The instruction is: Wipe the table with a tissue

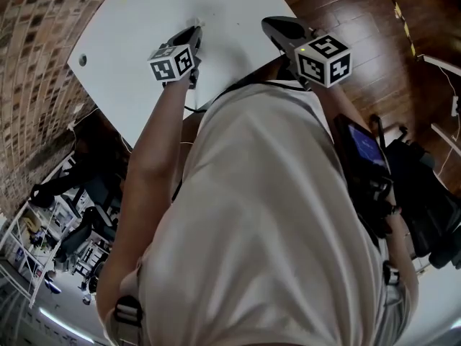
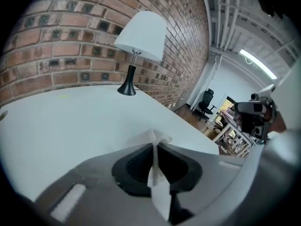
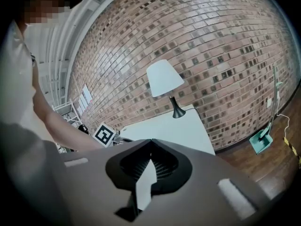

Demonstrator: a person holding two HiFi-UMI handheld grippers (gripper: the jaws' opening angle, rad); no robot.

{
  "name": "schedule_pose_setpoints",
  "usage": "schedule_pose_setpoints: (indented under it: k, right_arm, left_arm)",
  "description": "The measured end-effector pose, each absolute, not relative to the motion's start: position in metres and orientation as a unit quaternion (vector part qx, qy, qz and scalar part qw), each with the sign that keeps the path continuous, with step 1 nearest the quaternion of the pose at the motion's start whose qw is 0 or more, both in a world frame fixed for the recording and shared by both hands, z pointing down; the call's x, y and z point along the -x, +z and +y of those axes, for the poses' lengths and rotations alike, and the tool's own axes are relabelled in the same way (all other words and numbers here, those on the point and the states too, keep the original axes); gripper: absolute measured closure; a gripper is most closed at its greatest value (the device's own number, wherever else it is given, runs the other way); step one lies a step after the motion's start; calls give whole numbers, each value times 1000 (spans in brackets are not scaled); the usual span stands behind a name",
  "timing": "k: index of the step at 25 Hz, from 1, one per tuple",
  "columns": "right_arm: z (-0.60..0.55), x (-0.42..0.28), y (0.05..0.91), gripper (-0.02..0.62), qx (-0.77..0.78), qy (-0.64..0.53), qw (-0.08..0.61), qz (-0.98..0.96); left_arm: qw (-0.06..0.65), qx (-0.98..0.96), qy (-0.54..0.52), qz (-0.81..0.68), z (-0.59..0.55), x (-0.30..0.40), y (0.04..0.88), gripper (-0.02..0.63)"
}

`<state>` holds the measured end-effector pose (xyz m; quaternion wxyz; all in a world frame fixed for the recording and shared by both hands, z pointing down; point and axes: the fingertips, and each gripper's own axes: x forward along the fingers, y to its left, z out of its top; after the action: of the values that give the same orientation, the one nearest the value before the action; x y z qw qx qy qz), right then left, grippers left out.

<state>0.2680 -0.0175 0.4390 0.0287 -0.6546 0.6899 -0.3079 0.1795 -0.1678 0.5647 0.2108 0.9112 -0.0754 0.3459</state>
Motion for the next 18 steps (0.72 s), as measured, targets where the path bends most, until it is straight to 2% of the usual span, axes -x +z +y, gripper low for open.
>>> schedule_pose_setpoints:
  k: [4, 6, 10, 15, 18]
  right_arm:
    - [-14, -297, 442, 588, 648, -317, 33, 692]
    - [-12, -309, 444, 588, 649, -321, 37, 689]
    - [1, -331, 445, 588, 656, -325, 48, 679]
    - [20, -357, 444, 588, 670, -326, 59, 665]
    - [25, -366, 445, 588, 675, -327, 62, 658]
  left_arm:
    - [266, -891, 352, -109, -186, -202, 573, 571]
    - [272, -885, 359, -120, -194, -211, 578, 572]
    - [233, -879, 399, -115, -193, -228, 587, 572]
    - [151, -875, 445, -119, -186, -234, 594, 572]
    - [136, -876, 444, -133, -186, -235, 592, 574]
